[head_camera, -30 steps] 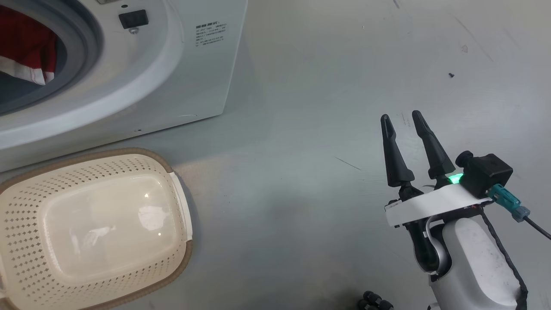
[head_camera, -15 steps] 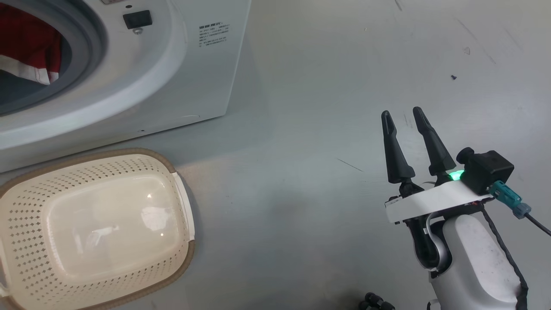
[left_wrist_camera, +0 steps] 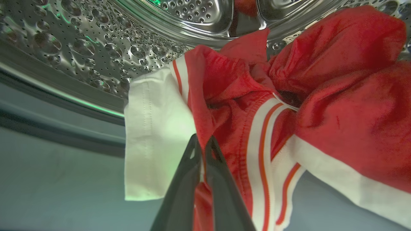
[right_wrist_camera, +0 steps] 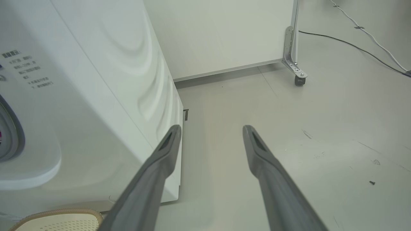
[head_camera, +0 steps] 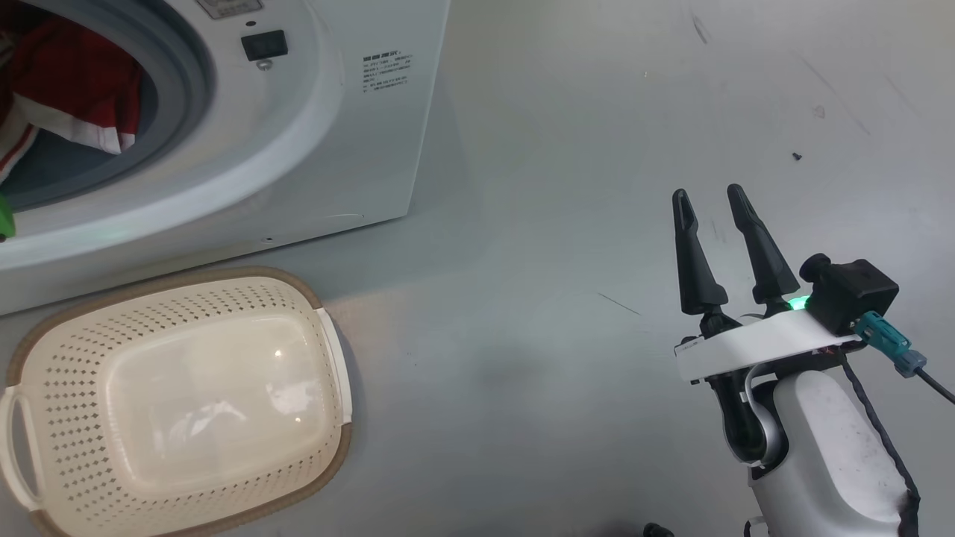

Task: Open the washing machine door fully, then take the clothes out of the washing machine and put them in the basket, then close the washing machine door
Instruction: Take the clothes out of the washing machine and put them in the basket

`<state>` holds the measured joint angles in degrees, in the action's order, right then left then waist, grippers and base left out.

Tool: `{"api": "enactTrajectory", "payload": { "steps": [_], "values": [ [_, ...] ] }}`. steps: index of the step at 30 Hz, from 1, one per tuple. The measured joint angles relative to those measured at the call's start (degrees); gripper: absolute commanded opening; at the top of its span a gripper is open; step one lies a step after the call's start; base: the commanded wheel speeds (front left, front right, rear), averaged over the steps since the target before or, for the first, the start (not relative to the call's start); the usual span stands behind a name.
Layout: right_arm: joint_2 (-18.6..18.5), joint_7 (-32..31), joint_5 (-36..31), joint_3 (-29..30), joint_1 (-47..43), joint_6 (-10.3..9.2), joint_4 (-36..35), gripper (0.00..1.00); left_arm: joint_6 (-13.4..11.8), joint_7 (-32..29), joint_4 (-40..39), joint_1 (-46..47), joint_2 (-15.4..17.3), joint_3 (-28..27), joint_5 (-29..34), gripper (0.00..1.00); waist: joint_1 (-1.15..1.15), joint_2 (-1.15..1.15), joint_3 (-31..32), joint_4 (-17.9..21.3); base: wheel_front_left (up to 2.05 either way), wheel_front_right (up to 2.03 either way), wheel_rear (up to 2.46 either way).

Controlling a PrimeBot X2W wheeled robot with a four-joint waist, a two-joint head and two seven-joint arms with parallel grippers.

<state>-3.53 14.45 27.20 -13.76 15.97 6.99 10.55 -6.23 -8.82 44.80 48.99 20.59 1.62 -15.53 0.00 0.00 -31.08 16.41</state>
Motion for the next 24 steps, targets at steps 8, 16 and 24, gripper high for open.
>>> {"api": "enactTrajectory", "payload": {
  "steps": [8, 16, 24],
  "values": [
    [-0.4, 0.0, -0.2, 0.6, 0.0, 0.00, 0.7, 1.00, 1.5, 6.1, 1.1, -0.5, -3.0, 0.1, -1.0, 0.00, 0.00, 0.00, 3.3, -1.5, 0.00, 0.00, 0.00],
    [-0.9, 0.0, -0.6, 0.9, -0.7, 0.00, 1.8, 1.00, 4.2, 12.6, 2.6, -4.7, -4.5, 0.1, -2.2, 0.00, 0.00, 0.00, 8.1, -3.8, 0.00, 0.00, 0.00],
    [-1.9, 0.0, -0.8, 1.5, -3.3, 0.00, 2.6, 1.00, 6.1, 16.4, 3.0, -8.0, -7.0, 0.3, -3.2, 0.00, 0.00, 0.00, 12.5, -6.0, 0.00, 0.00, 0.00]
  ]
}}
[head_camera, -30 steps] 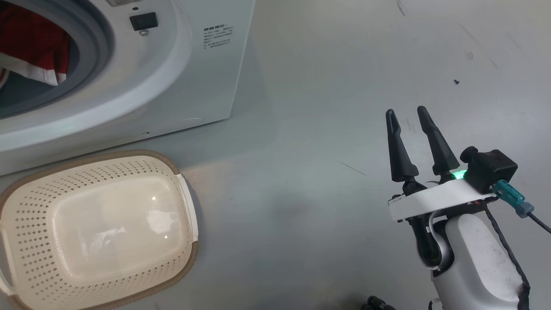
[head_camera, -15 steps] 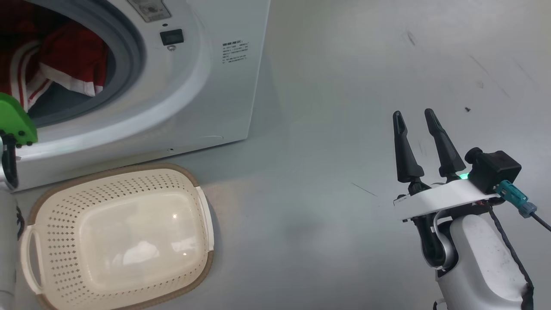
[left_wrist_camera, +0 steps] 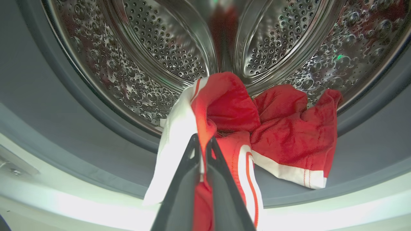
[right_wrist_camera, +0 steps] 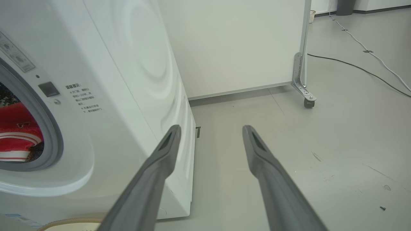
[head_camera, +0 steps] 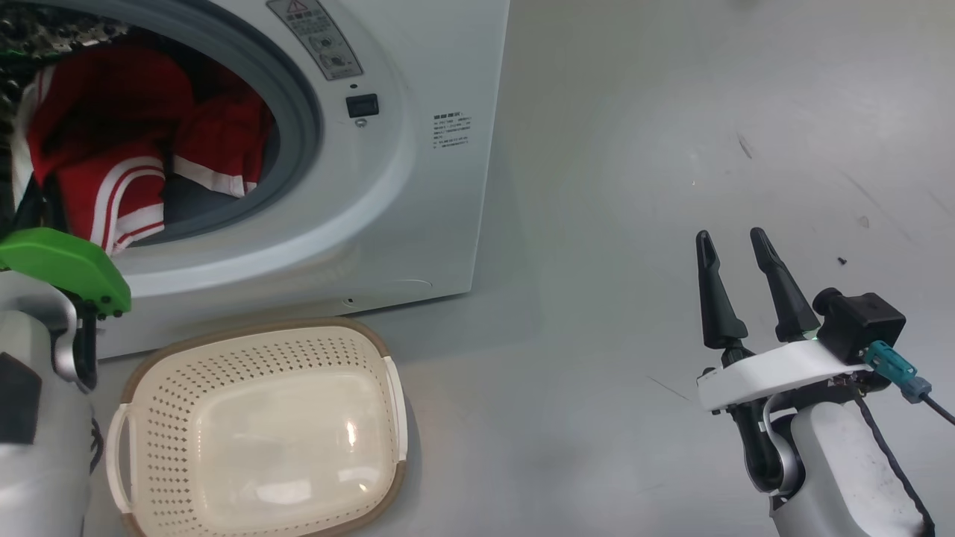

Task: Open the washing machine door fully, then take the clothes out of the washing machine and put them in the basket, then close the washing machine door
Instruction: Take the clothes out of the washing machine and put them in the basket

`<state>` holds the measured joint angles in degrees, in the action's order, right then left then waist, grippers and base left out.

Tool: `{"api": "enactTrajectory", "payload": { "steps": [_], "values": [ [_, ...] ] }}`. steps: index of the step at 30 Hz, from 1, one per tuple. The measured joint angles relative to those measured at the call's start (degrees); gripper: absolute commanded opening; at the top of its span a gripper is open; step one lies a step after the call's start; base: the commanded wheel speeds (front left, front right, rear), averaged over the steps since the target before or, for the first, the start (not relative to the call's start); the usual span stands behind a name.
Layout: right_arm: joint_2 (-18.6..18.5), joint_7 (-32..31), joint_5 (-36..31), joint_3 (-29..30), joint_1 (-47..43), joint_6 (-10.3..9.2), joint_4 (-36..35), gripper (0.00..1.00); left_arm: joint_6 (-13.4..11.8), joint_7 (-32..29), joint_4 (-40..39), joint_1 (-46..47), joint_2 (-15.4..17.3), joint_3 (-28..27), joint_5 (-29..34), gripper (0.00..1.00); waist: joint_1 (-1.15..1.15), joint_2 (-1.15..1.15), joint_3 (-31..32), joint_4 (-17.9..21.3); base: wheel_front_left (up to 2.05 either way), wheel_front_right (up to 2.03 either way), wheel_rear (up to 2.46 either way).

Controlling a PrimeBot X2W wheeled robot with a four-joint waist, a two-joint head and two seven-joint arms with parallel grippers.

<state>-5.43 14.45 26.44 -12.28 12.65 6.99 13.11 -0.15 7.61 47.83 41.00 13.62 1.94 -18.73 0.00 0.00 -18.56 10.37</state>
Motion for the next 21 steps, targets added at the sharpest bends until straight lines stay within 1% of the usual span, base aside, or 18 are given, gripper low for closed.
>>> {"api": "enactTrajectory", "payload": {
  "steps": [3, 12, 16, 21],
  "values": [
    [-0.1, 0.0, 0.0, 0.0, -0.8, 0.00, 0.3, 1.00, 0.5, 1.3, 0.1, -1.5, -0.8, 0.2, -0.4, 0.00, 0.00, 0.00, 1.5, -1.0, 0.00, 0.00, 0.00],
    [-0.1, 0.0, 0.0, -1.0, -2.8, 0.00, 1.4, 1.00, 3.5, 5.0, 0.3, -7.6, -2.0, 1.7, -0.4, 0.00, 0.00, 0.00, 6.4, -3.4, 0.00, 0.00, 0.00],
    [-0.1, 0.0, 0.0, -1.3, -3.6, 0.00, 1.7, 1.00, 4.0, 5.7, -0.8, -9.9, -2.1, 2.0, -0.4, 0.00, 0.00, 0.00, 8.7, -4.1, 0.00, 0.00, 0.00],
    [-0.2, 0.0, 0.0, -1.3, -5.6, 0.00, 2.2, 1.00, 4.5, 6.6, -4.1, -12.1, -2.7, 2.6, 0.0, 0.00, 0.00, 0.00, 11.3, -4.8, 0.00, 0.00, 0.00]
  ]
}}
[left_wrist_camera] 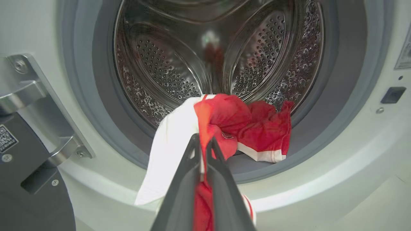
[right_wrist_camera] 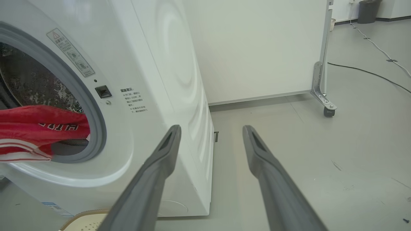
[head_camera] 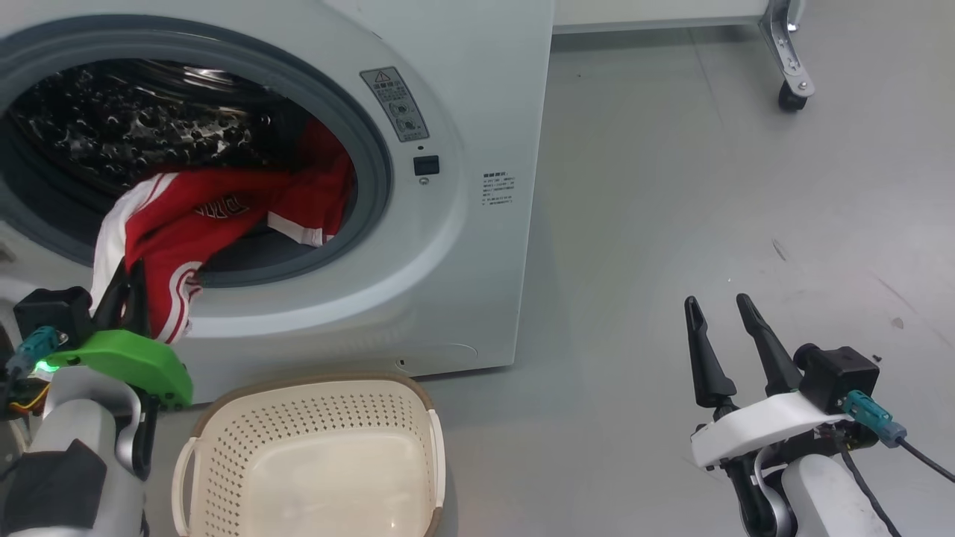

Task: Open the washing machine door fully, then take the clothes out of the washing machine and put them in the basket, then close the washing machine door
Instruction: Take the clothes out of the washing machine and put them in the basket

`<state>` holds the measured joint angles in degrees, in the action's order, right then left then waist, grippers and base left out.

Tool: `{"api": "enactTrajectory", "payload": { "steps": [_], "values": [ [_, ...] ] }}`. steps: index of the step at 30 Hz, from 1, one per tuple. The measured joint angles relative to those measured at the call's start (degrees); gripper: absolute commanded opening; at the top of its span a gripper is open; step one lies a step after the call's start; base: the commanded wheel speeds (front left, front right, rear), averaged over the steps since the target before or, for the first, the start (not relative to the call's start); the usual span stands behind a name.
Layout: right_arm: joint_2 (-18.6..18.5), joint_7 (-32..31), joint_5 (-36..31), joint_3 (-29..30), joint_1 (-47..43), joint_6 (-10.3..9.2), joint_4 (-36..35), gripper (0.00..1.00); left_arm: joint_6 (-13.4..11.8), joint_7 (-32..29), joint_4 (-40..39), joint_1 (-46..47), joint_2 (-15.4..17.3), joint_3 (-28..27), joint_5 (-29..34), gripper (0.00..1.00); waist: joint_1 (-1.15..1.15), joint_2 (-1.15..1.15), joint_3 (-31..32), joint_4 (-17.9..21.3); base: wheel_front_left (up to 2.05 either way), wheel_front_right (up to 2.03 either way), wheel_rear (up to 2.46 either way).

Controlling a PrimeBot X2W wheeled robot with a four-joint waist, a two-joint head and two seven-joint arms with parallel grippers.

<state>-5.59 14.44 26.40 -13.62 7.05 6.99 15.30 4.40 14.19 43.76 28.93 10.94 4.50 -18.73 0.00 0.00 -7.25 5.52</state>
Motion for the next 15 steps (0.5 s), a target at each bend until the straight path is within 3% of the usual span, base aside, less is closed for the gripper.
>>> {"api": "enactTrajectory", "payload": {
  "steps": [15],
  "values": [
    [0.0, 0.0, 0.0, -0.8, -0.6, 0.00, -0.2, 1.00, -0.2, 0.1, -18.2, -3.8, -1.5, -0.6, 2.5, 0.00, 0.00, 0.00, 2.8, -0.8, 0.00, 0.00, 0.00]
  ]
}}
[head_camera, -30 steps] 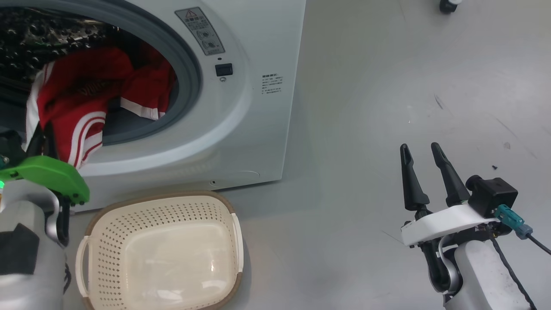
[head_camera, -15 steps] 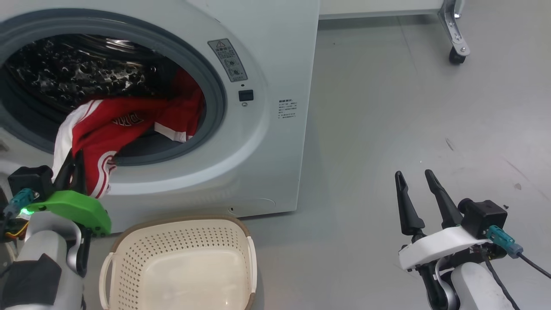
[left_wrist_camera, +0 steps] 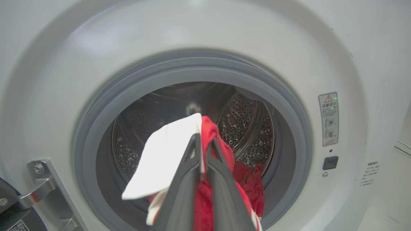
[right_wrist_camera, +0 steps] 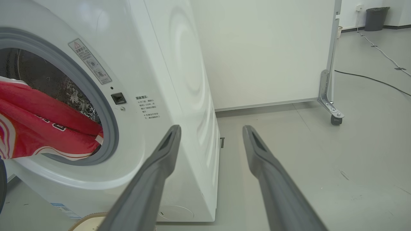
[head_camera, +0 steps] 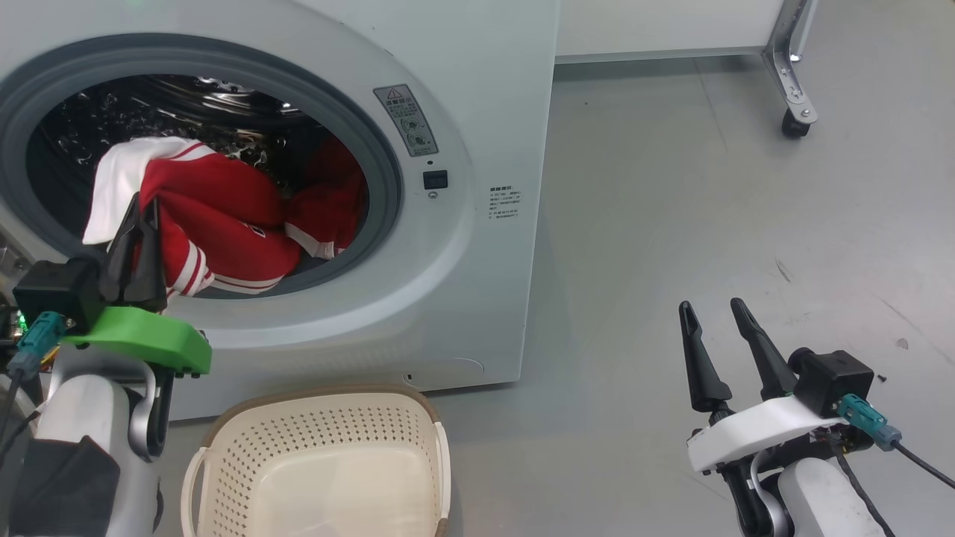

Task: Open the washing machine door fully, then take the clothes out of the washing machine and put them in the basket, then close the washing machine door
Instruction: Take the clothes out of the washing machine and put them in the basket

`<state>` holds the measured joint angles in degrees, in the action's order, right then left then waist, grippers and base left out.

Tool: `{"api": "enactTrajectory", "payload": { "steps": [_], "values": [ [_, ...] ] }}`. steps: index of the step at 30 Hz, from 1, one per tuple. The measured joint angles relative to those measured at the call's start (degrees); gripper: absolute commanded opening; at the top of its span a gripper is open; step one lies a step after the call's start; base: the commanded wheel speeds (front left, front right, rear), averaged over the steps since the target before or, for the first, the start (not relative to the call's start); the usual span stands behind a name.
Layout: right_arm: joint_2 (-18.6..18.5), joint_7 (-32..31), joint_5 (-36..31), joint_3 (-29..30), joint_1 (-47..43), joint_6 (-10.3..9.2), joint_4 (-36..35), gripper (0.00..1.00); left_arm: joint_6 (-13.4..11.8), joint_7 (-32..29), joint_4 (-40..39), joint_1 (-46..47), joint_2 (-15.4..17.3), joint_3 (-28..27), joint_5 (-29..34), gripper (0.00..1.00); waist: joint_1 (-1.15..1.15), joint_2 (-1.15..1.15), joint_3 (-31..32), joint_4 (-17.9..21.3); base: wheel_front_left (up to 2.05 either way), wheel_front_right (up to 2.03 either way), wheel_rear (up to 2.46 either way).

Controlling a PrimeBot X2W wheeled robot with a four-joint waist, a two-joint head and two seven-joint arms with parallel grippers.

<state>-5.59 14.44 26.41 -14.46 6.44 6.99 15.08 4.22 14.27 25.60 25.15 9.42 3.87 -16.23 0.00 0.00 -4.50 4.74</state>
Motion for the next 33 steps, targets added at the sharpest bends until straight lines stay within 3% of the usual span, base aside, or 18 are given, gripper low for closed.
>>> {"api": "enactTrajectory", "payload": {
  "steps": [12, 33],
  "values": [
    [0.0, 0.0, 0.0, 0.5, 0.0, 0.00, -0.6, 1.00, -1.8, 0.1, -13.5, -4.3, -1.5, -1.0, 2.4, 0.00, 0.00, 0.00, -0.1, 0.0, 0.00, 0.00, 0.00],
    [0.0, 0.0, 0.0, 0.9, 0.0, 0.00, -0.9, 1.00, -2.2, 0.2, -27.2, -8.4, -3.4, -2.0, 4.2, 0.00, 0.00, 0.00, -0.3, -0.7, 0.00, 0.00, 0.00]
  ]
}}
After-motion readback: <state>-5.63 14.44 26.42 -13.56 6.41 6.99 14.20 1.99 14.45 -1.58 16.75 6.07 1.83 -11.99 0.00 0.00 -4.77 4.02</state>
